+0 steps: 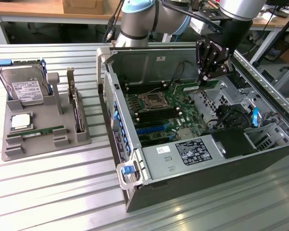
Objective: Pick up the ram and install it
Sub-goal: 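Insert the ram into the slot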
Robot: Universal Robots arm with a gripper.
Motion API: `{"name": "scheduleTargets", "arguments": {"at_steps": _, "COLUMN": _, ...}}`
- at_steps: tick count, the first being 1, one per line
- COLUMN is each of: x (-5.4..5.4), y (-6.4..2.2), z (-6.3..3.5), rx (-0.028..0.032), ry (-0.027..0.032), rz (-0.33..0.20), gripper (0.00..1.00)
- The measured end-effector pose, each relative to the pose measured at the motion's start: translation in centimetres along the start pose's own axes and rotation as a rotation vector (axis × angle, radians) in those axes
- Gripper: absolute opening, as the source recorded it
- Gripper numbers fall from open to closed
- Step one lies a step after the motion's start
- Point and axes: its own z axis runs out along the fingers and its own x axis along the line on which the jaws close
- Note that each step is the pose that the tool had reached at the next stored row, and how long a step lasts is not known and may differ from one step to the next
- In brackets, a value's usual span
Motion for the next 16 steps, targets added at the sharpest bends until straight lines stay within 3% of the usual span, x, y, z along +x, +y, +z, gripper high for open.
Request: {"name": "scheduleTargets", "arguments": {"at_steps": 16, "x": -0.01, "y": 0.00, "z": 0.90, "rx": 0.0000, "ry": 0.0000, "rz": 0.000, "gripper": 0.12}}
